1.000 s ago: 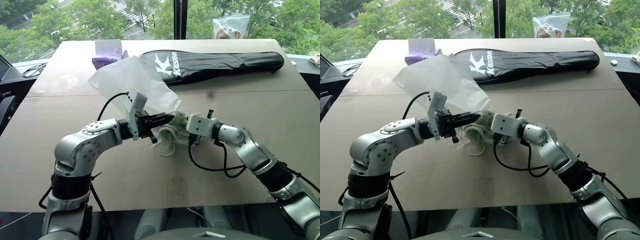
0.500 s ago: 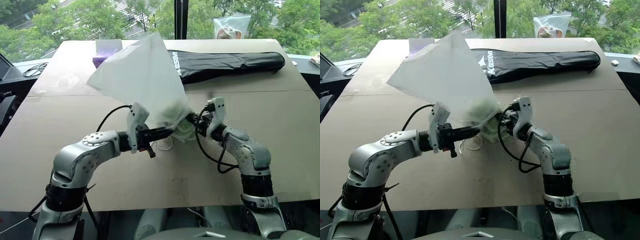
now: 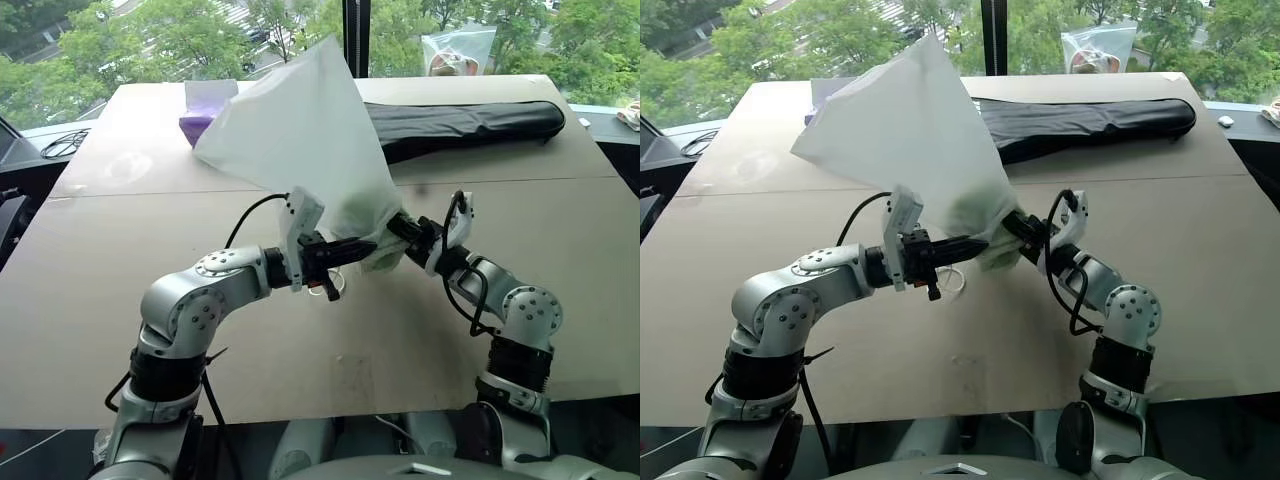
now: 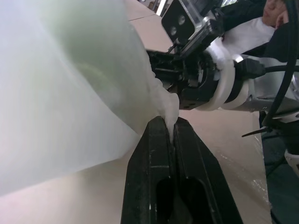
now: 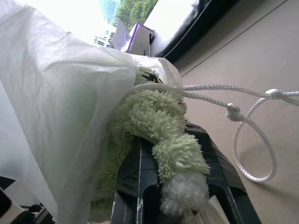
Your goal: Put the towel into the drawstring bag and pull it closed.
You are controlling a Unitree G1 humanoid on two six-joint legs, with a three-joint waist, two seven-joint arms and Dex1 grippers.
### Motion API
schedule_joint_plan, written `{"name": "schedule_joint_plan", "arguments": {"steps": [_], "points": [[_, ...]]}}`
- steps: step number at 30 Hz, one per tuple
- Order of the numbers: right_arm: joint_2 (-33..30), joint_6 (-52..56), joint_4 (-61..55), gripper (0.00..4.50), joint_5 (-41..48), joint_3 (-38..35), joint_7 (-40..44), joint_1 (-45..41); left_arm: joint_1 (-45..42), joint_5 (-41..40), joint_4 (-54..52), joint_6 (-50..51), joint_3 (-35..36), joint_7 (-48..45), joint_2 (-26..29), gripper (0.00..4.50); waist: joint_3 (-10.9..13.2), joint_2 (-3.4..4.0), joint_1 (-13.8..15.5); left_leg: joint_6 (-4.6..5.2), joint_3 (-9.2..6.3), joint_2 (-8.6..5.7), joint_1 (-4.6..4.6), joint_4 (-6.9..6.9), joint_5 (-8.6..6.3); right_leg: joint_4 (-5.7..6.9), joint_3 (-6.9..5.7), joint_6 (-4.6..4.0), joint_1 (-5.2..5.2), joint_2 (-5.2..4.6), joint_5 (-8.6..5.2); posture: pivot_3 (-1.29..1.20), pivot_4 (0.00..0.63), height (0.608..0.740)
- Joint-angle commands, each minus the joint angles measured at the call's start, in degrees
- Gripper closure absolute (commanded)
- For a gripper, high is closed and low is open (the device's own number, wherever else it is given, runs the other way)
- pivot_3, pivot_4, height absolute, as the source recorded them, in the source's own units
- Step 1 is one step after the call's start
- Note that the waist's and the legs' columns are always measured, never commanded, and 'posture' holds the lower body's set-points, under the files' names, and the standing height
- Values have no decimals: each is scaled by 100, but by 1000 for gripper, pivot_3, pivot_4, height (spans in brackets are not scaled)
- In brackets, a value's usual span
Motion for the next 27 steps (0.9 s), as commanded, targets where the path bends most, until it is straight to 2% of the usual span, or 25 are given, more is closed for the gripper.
{"name": "schedule_joint_plan", "arguments": {"steps": [1,3,5,9,11,13,15,18,21,24,27], "points": [[584,-113,55,4479,570,302,-169,-348,-200,-94,-65,6,-43,68,-165,4500,0,1,-29,0,2,0,1,0,0,2,2,0,-1,0,0,0,150,740],[344,-98,-31,4479,570,508,-125,-208,-234,-30,-12,-45,85,-25,-8,4500,0,1,-74,0,1,3,0,0,0,3,2,0,-3,3,0,0,150,740],[-210,-64,-298,4479,236,961,104,34,-290,134,198,-176,238,-157,269,4500,-1,2,-120,0,1,5,0,-2,0,3,2,0,-5,5,0,0,150,740],[-1848,-805,-850,4479,-1446,2690,858,396,-389,1057,620,-1057,6,-510,875,4500,-3,7,-95,1,5,3,-4,-1,0,-1,5,1,-17,7,-1,0,150,740],[-2407,-1246,-939,4479,-2038,3282,1192,393,-387,1432,708,-1446,-198,-682,1050,4500,-2,8,-73,1,4,0,-7,1,0,-4,4,1,-18,6,-1,0,150,740],[-3046,-1711,-985,4479,-2753,3951,1600,188,-390,1540,800,-1556,-216,-714,1024,4500,-2,8,-57,1,5,0,-9,0,0,-4,5,2,-20,3,0,0,150,740],[-3391,-2145,-921,4479,-3259,4348,1907,14,-358,1552,871,-1573,-156,-672,915,4500,-2,7,-59,1,3,0,-9,-1,0,-3,4,2,-22,3,0,0,150,740],[-3422,-2564,-870,4479,-3368,4364,2323,-80,-377,1134,1092,-1256,287,-429,495,4500,-3,2,-43,1,-3,2,-12,-1,0,-3,-4,2,-20,2,-1,0,150,740],[-2966,-2181,-982,4479,-2615,3706,2417,-31,-355,1012,1167,-902,457,-344,476,4500,-1,-2,-64,0,-4,3,-15,1,0,-4,-4,2,-16,2,-1,0,150,740],[-2171,-1257,-842,4479,-1612,2748,1818,-85,-228,413,931,-413,742,-479,494,4500,-1,-2,-74,0,-4,4,-15,0,0,-4,-4,2,-14,3,0,0,150,740],[-1459,-783,-639,4479,-963,1981,1150,-199,-142,86,769,-160,960,-427,502,4500,-2,-3,-65,0,-5,4,-14,2,0,-4,-4,2,-13,2,0,0,150,740]]}}
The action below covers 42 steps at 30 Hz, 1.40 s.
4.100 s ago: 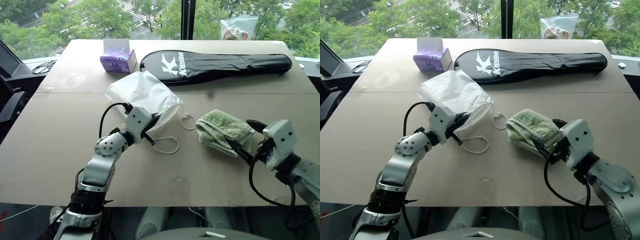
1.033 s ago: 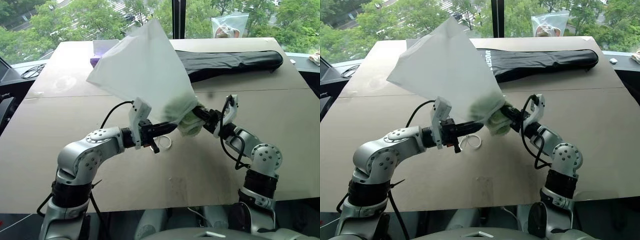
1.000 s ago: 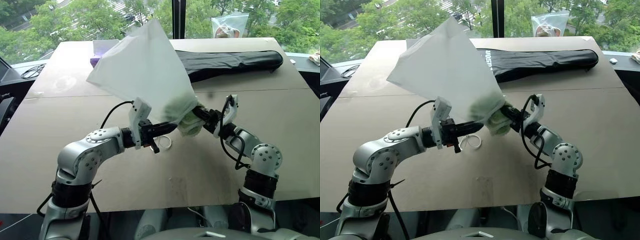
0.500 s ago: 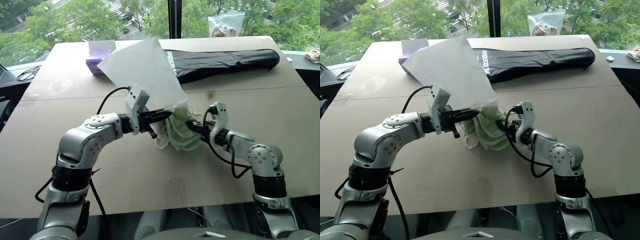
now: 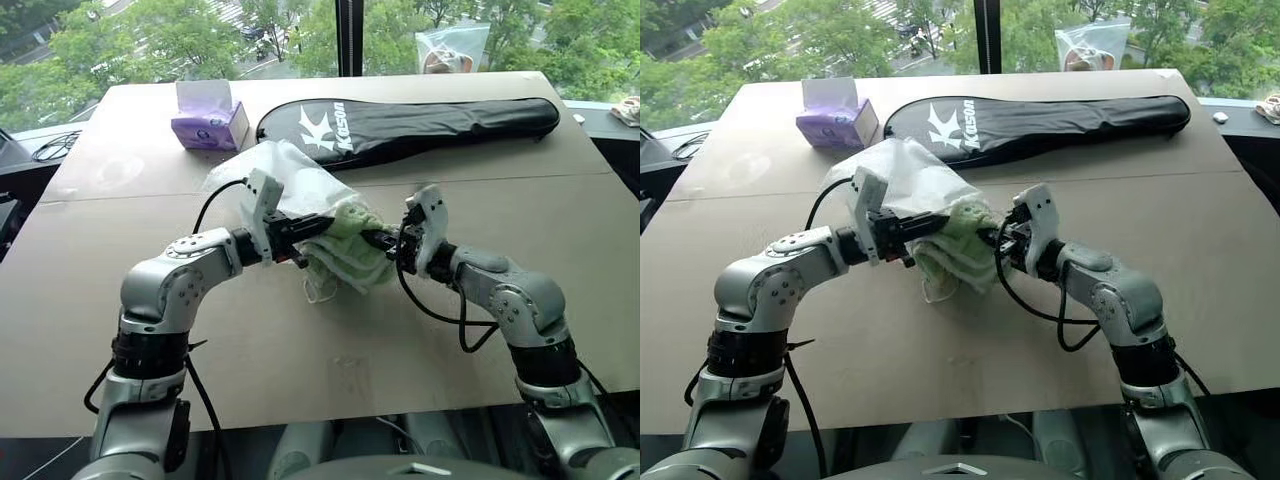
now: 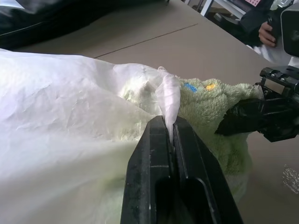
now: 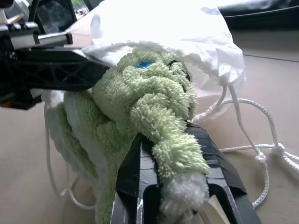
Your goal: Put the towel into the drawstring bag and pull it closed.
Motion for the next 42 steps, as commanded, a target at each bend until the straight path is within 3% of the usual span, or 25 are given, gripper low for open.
{"name": "schedule_joint_plan", "arguments": {"steps": [1,7,16,22,28,31,37,42], "points": [[566,484,42,4479,801,-869,-711,-236,70,-490,-400,286,324,-11,44,4500,0,1,3,0,0,0,1,0,0,1,1,0,0,0,0,0,150,740],[876,849,245,4479,1006,-1278,-1265,-255,-27,-1053,-312,531,811,286,-106,4500,0,1,33,0,1,0,4,0,0,4,0,0,-4,0,0,0,150,740],[1346,1240,388,4479,1541,-1557,-1676,-216,337,-1140,-543,633,556,169,-71,4500,0,5,-15,0,6,0,3,-2,0,7,8,-1,-10,1,0,0,150,740],[1772,909,687,4479,2165,-2196,-2026,-534,734,-1331,-894,659,475,130,-102,4500,0,7,-52,0,10,0,5,-4,0,10,15,-1,-11,1,0,0,150,740],[1262,1105,233,4479,1658,-771,-1188,-271,558,-1478,-856,631,316,306,-396,4500,0,6,-28,1,10,0,4,-2,0,9,11,-1,-11,0,0,0,150,740],[1195,1025,279,4479,1594,-448,-791,-189,464,-1617,-885,707,216,290,-519,4500,0,6,-56,1,9,0,4,-3,0,11,11,-1,-11,2,0,0,150,740],[1432,776,764,4479,1848,-589,-142,-138,554,-2027,-1078,1030,44,-55,-319,4500,-2,4,-60,1,9,0,4,-3,0,11,11,0,-11,1,0,0,150,740],[2027,59,1493,4479,2112,-1433,-489,-481,740,-2323,-1204,1241,-3,-224,-92,4500,-1,5,-63,1,8,1,6,-4,0,11,11,-1,-11,2,0,0,150,740]]}}
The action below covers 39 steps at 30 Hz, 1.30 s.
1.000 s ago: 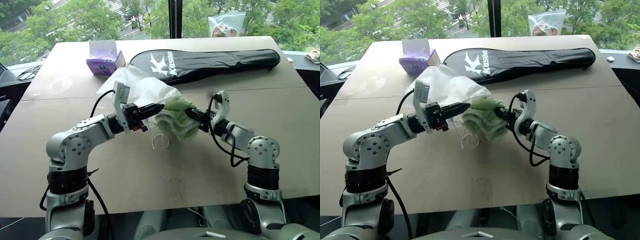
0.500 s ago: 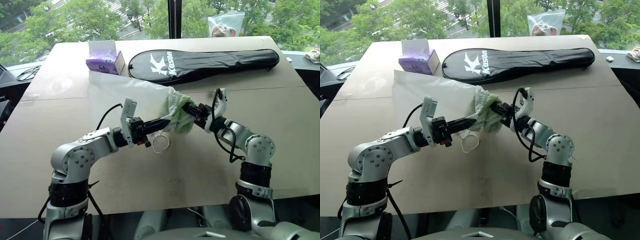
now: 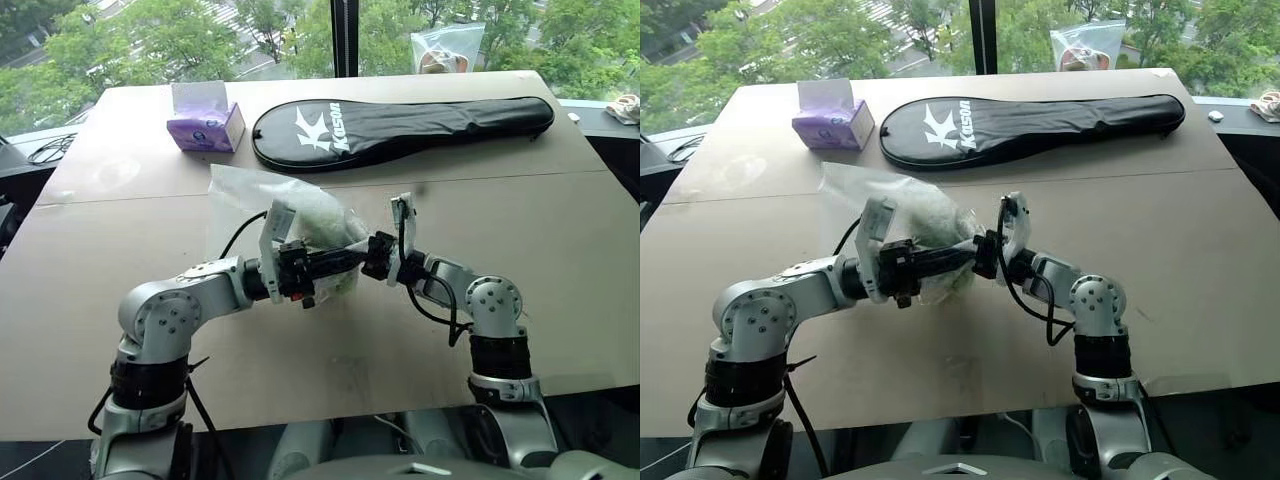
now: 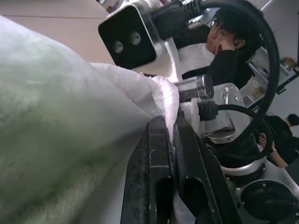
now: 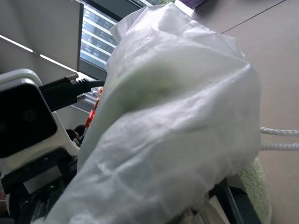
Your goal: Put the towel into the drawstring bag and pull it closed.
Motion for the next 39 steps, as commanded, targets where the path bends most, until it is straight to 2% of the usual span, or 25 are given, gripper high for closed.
{"name": "schedule_joint_plan", "arguments": {"steps": [1,3,6,10,13,17,19,22,24,27,29,30,32,36,39], "points": [[480,-811,432,4479,333,-666,-339,-447,165,-398,-341,186,-70,-162,146,4500,-1,3,5,0,0,0,0,0,0,0,1,0,0,1,0,0,150,740],[565,-1045,657,4479,559,-952,-574,-546,257,-424,-365,159,-30,-112,188,4500,-1,3,32,0,1,0,0,1,0,-2,2,0,1,0,0,0,150,740],[452,-907,682,4479,781,-957,-770,-511,288,-378,-277,69,36,-46,228,4500,0,5,38,-1,1,0,0,1,0,-1,1,0,0,0,0,0,150,740],[585,-645,747,4479,1755,-1115,-1189,-454,210,51,-124,-247,-180,-58,173,4500,0,5,19,0,1,0,0,-1,0,-1,2,0,-1,0,0,0,150,740],[696,-581,674,4479,2567,-1112,-1673,-469,128,811,-68,-835,-559,-259,277,4500,0,5,33,0,2,0,0,-1,0,-2,2,0,0,-1,0,0,150,740],[444,-637,422,4479,3324,-1044,-2194,-415,227,2048,239,-2058,-905,-1081,995,4500,2,12,-14,-1,5,1,1,-7,1,-1,8,-1,-2,1,0,0,150,740],[315,-625,385,4479,3486,-958,-2330,-391,122,2589,584,-2712,-996,-1189,1084,4500,-1,26,-1,-1,6,1,2,-16,1,-1,10,-2,-8,1,0,0,150,740],[247,-720,382,4479,3583,-864,-2469,-451,-125,3435,983,-3732,-1243,-1153,933,4500,0,28,39,0,6,1,-2,-19,0,-5,9,-2,-10,0,0,0,150,740],[346,-955,427,4479,3604,-870,-2504,-589,-153,3234,777,-3515,-1356,-1192,716,4500,0,28,39,0,8,0,-4,-18,0,-8,11,-2,-10,-2,0,0,150,740],[537,-1381,635,4479,3250,-759,-2377,-838,-98,1896,274,-2194,-1268,-852,29,4500,-1,27,32,2,11,-1,-6,-17,-1,-10,15,0,-11,-3,0,0,150,740],[464,-1687,759,4479,2453,-412,-2067,-915,-190,919,121,-1443,-1065,-354,-534,4500,-2,25,2,3,10,0,-7,-13,-1,-9,12,1,-11,-3,1,0,150,740],[223,-1826,679,4479,1760,25,-1732,-899,-290,489,119,-1218,-910,-15,-811,4500,-2,26,-28,3,9,0,-6,-12,-1,-7,12,1,-11,-2,1,0,150,740],[-160,-1850,524,4479,886,624,-1139,-812,-466,30,144,-924,-639,464,-1113,4500,-1,25,-68,8,11,0,-9,-10,-3,8,16,1,-17,2,1,0,150,740],[-1251,-1645,-90,2688,-11,1353,197,-401,-685,149,384,-743,-363,380,-689,4500,-3,23,-84,5,14,4,-9,12,-2,41,15,2,-20,8,0,0,150,740],[-1934,-1805,-468,1412,-686,1517,495,-196,-882,111,744,-640,-85,170,-246,4500,-2,23,-59,7,16,3,-9,17,-3,42,18,2,-19,8,0,0,150,740]]}}
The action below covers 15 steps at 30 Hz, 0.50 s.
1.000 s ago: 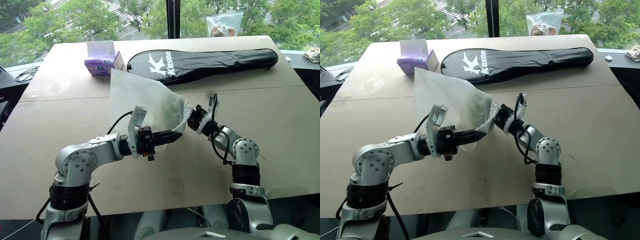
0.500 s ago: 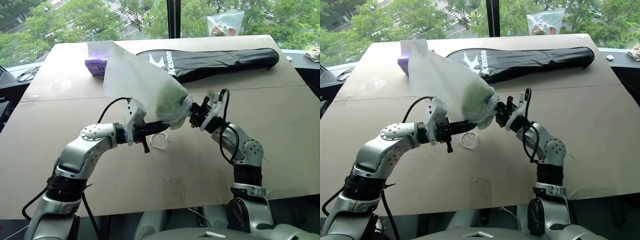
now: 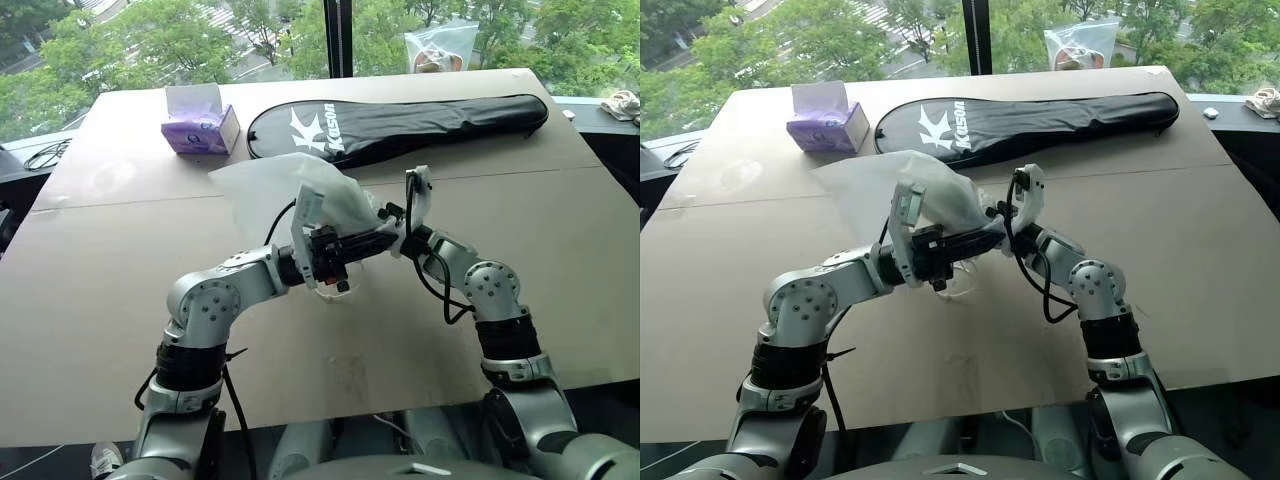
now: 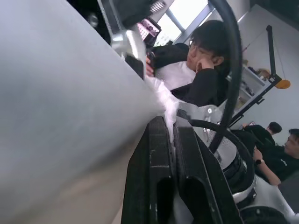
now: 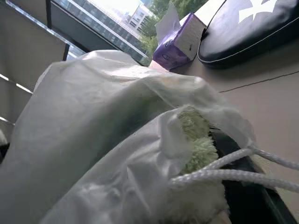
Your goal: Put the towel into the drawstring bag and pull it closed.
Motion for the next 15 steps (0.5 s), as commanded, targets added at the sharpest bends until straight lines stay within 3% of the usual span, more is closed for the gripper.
{"name": "schedule_joint_plan", "arguments": {"steps": [1,5,8,9,15], "points": [[-570,-99,-714,944,-599,133,545,181,-337,54,369,-75,475,-367,526,4500,1,-2,32,1,0,0,1,2,-1,5,-1,0,-1,0,0,0,150,740],[-1232,-169,-1114,944,-1120,41,781,368,-601,749,970,-519,251,-1376,1388,4500,1,-1,72,13,-2,1,5,2,-9,19,-1,-1,-4,1,-1,0,150,740],[-1483,-18,-1641,293,-1039,-41,968,574,-1037,1374,1642,-1046,-29,-2061,1709,4500,2,-3,125,13,-2,0,5,1,-8,13,-2,-2,-6,-2,-1,0,150,740],[-1661,19,-1887,24,-1143,35,1057,649,-1227,1624,1913,-1317,-142,-2354,1777,4500,3,-3,165,10,-4,0,3,1,-7,7,-4,-2,-6,-2,-1,0,150,740],[-1727,21,-2214,24,-1674,241,937,731,-1896,2499,2827,-2031,-546,-3224,1819,4500,1,-6,208,-8,-6,-1,-5,-9,4,-36,-5,-1,2,-8,0,0,150,740]]}}
